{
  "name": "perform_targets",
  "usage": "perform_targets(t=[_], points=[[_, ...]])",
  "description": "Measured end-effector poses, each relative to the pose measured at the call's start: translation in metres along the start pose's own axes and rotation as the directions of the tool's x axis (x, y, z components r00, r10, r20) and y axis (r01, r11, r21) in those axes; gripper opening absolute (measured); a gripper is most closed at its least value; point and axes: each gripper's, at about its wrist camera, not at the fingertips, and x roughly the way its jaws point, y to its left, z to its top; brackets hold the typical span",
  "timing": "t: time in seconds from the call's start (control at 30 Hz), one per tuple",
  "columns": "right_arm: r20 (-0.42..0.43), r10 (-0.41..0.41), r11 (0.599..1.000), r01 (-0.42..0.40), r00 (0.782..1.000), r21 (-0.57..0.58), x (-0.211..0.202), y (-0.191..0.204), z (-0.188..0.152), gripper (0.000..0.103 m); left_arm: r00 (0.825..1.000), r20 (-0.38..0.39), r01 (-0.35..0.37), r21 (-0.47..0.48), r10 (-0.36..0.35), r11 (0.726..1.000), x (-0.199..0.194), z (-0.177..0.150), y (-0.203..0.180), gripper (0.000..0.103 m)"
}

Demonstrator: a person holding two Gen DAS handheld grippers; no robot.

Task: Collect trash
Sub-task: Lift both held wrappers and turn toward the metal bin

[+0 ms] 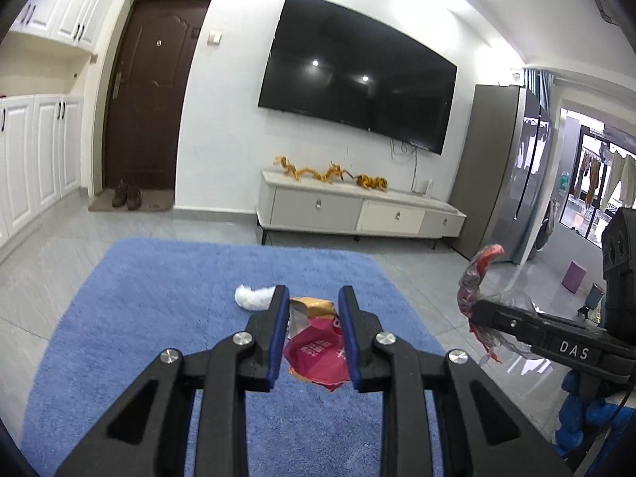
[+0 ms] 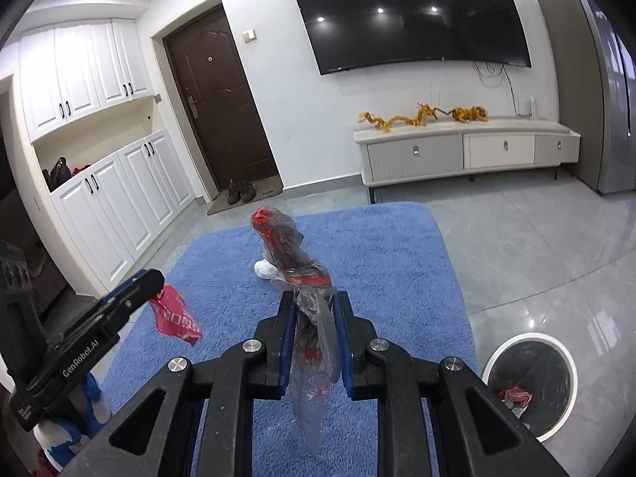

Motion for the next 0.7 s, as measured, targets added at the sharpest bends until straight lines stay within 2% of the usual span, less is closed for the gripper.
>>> perform_targets(t=[0.27,0.7], points=[[0.038,-0.012,1.0,0.012,0.999,-0.011,-0.017,0.007,-0.002,0.018,0.998,0.066,-0.018,0.029,0.016,0.999,-0.03,0.011,-0.009,0.024],[0.104,-0.046,0.998,0.049,0.993,-0.025,-0.04,0.005,-0.001,0.018,0.995,0.094,-0.033,0.041,0.029,0.999,-0.041,0.016,-0.018,0.019]])
